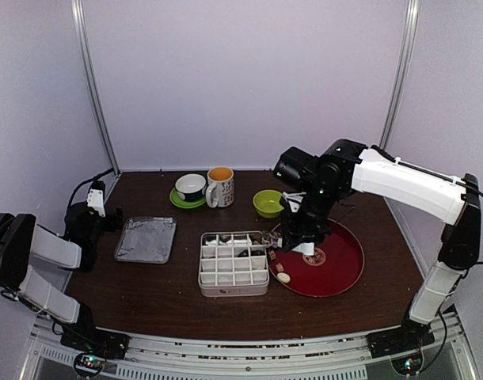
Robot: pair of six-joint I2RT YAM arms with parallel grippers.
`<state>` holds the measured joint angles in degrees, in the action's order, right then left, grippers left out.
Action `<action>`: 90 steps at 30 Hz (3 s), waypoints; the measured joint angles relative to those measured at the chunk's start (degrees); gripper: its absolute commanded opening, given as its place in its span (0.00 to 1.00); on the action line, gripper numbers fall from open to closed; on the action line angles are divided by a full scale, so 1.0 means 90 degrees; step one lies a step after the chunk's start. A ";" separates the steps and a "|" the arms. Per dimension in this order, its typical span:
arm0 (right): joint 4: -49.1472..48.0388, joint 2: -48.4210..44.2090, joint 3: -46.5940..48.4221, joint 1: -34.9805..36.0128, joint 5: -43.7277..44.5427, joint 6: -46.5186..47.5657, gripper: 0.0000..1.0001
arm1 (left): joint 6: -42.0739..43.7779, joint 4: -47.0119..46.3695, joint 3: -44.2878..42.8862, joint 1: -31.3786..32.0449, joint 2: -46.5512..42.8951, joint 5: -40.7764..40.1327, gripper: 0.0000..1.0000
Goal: Pack the chocolate
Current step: Move the packing box to the center of the board.
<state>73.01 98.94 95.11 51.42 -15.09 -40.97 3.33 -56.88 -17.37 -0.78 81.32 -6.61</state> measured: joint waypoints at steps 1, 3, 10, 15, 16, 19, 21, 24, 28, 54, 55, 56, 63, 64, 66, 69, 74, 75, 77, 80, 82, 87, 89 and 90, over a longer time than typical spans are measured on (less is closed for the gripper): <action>0.0027 -0.0034 0.0000 -0.0010 0.0041 -0.0015 0.35 | -0.0002 0.0000 0.0000 0.0000 0.0000 0.0002 0.98; 0.0083 -0.0053 0.0002 -0.0036 0.0080 -0.0041 0.35 | 0.0000 0.0000 0.0000 0.0000 0.0000 0.0002 0.98; 0.0090 0.0044 0.0002 -0.0046 0.0100 -0.0041 0.35 | -0.0002 0.0000 0.0000 0.0000 0.0000 0.0002 0.98; -0.0015 0.0214 0.0002 -0.0044 -0.0027 -0.0036 0.35 | -0.0002 0.0000 0.0000 0.0000 0.0000 0.0002 0.98; -0.0036 0.0223 0.0002 -0.0044 -0.0053 -0.0027 0.35 | -0.0002 0.0000 0.0000 0.0000 0.0000 0.0000 0.98; -0.0070 0.0228 0.0002 -0.0044 -0.0117 0.0010 0.34 | -0.0002 0.0000 0.0000 0.0000 0.0000 0.0002 0.98; -0.0066 0.0236 0.0002 -0.0044 -0.0148 0.0044 0.31 | 0.0000 0.0000 0.0000 0.0000 0.0000 0.0000 0.98; -0.0032 0.0287 0.0002 -0.0044 -0.0155 0.0092 0.28 | -0.0002 0.0000 0.0000 0.0000 0.0000 0.0002 0.98; 0.0109 0.0551 0.0087 -0.0044 -0.0163 0.0214 0.20 | -0.0002 0.0000 0.0000 0.0000 0.0000 0.0002 0.98; 0.1532 0.1294 0.1865 0.1066 0.1044 0.2198 0.21 | -0.0002 0.0000 0.0000 0.0000 0.0000 0.0002 0.98; 0.1523 0.1285 0.1838 0.1032 0.1066 0.2147 0.21 | -0.0002 0.0000 0.0000 0.0000 0.0000 0.0002 0.98; 0.1494 0.1268 0.1785 0.0993 0.1066 0.2067 0.22 | -0.0002 0.0000 0.0000 0.0000 0.0000 0.0002 0.98; 0.1083 0.1001 0.1222 0.0593 0.0945 0.1520 0.29 | -0.0002 0.0000 0.0000 0.0000 0.0000 0.0002 0.98; 0.1071 0.0981 0.1197 0.0529 0.0942 0.1452 0.29 | -0.0002 0.0000 0.0000 0.0000 0.0000 0.0000 0.98; 0.1030 0.0981 0.1185 0.0459 0.0940 0.1372 0.30 | 0.0000 0.0000 0.0000 0.0000 0.0000 0.0002 0.98; 0.0952 0.0984 0.1185 0.0384 0.0937 0.1333 0.30 | -0.0002 0.0000 0.0000 0.0000 0.0000 0.0002 0.98; 0.0901 0.0986 0.1188 0.0384 0.0857 0.1333 0.32 | -0.0002 0.0000 0.0000 0.0000 0.0000 0.0002 0.98; 0.0901 0.0986 0.1188 0.0381 0.0852 0.1333 0.30 | -0.0002 0.0000 0.0000 0.0000 0.0000 0.0002 0.98; 0.0906 0.0984 0.1185 0.0372 0.0852 0.1290 0.30 | -0.0002 0.0000 0.0000 0.0000 0.0000 0.0002 0.98; 0.0753 0.0886 0.0840 0.0287 0.0848 0.1132 0.30 | -0.0002 0.0000 0.0000 0.0000 0.0000 0.0002 0.98; 0.0678 0.0775 0.0418 0.0197 0.0850 0.1005 0.30 | -0.0002 0.0000 0.0000 0.0000 0.0000 0.0002 0.98; 0.0566 0.0525 -0.0277 0.0063 0.0816 0.0656 0.31 | -0.0002 0.0000 0.0000 0.0000 0.0000 0.0002 0.98; 0.0532 0.0418 -0.0287 0.0061 0.0770 0.0512 0.32 | -0.0002 0.0000 0.0000 0.0000 0.0000 0.0002 0.98; 0.0525 0.0379 -0.0248 0.0061 0.0736 0.0474 0.32 | -0.0002 0.0000 0.0000 0.0000 0.0000 0.0002 0.98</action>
<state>77.73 102.35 92.88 51.96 -8.47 -36.71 3.31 -56.88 -17.37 -0.78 81.32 -6.59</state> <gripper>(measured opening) 0.317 0.978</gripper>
